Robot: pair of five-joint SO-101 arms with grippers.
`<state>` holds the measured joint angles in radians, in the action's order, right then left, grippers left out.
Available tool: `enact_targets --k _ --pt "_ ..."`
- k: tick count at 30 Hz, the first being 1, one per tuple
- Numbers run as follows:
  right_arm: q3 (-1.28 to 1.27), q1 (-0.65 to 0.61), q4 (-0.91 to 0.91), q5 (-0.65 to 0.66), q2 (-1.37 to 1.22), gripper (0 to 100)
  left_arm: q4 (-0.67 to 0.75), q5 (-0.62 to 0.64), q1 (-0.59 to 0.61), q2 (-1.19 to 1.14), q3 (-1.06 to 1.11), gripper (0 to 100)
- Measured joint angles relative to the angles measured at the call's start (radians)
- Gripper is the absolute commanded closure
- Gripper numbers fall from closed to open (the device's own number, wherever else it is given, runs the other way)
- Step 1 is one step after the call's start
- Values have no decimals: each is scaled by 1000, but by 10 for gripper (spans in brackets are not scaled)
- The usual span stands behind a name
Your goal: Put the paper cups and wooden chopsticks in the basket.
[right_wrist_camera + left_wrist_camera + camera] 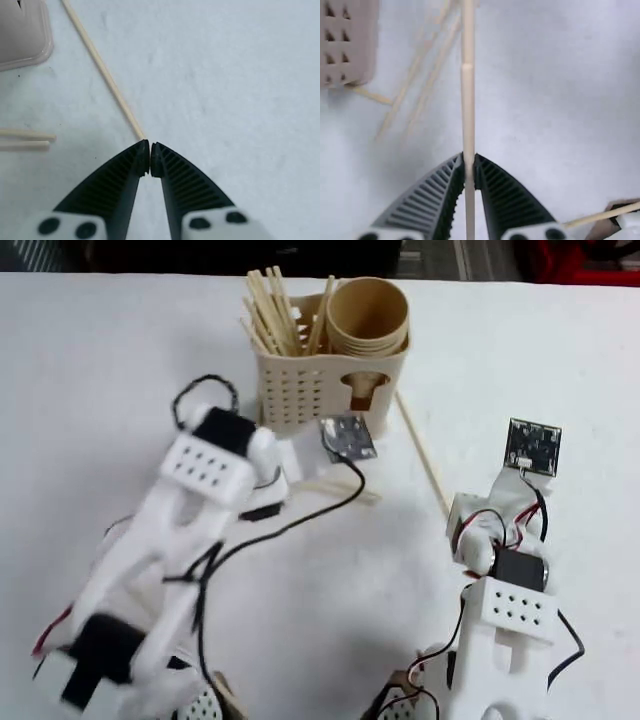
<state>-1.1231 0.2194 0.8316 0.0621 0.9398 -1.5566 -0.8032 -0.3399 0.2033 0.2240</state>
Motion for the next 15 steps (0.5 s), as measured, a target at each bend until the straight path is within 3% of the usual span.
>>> enact_targets --k 7,15 --pt "0 0 0 0 0 978 25 153 0 187 -37 976" --pt "0 0 0 0 0 978 92 338 0 219 -253 976"
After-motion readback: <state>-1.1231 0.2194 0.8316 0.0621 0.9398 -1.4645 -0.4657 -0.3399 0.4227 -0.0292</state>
